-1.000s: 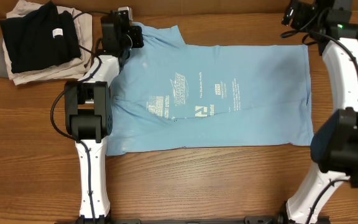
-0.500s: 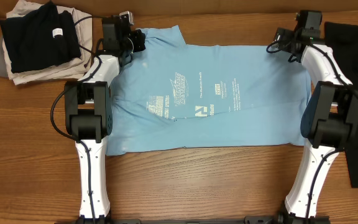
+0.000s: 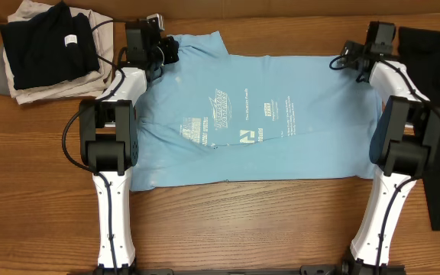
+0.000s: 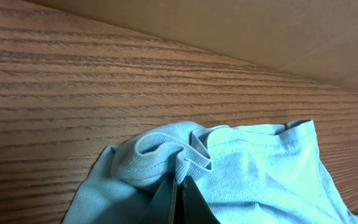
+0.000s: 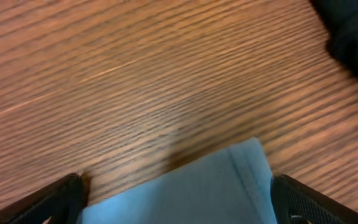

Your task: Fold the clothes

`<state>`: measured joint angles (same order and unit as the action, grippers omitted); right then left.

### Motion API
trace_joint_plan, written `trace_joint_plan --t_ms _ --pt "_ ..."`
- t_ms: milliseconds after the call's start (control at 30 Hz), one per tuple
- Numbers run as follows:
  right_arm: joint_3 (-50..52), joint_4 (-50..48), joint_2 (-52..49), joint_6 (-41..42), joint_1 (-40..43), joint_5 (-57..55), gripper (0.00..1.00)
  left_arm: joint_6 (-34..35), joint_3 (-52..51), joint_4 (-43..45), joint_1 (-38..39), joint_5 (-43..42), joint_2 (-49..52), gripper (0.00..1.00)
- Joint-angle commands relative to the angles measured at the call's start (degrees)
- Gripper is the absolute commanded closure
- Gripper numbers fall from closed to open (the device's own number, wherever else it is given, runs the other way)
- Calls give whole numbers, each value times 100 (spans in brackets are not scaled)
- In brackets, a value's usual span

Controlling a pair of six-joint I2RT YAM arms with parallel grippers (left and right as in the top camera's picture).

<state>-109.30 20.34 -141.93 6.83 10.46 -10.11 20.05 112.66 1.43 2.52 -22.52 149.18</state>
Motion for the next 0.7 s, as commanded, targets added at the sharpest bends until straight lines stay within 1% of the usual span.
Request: trace_joint_plan --t_ms 0,100,167,300,533,600,633,667 --pt "-50 -7 -79 109 94 -33 0 96 114 -7 15 -114 146 96" --pt "-50 -59 -129 109 105 -15 0 96 114 13 15 -114 146 96" --pt "-50 -74 -181 140 103 -17 2 96 114 11 15 -116 146 96" --pt "-50 -57 -245 177 103 -44 11 96 114 9 11 -114 146 96" --pt "-61 -52 -245 175 103 -302 21 94 114 15 9 -111 146 96" --pt "-61 -28 -245 175 103 -321 22 74 114 37 2 -109 146 96" --pt "-61 -11 -245 175 103 -339 24 74 114 52 -4 -109 146 96" --pt "-61 2 -245 175 103 -339 29 76 114 61 -15 -111 144 96"
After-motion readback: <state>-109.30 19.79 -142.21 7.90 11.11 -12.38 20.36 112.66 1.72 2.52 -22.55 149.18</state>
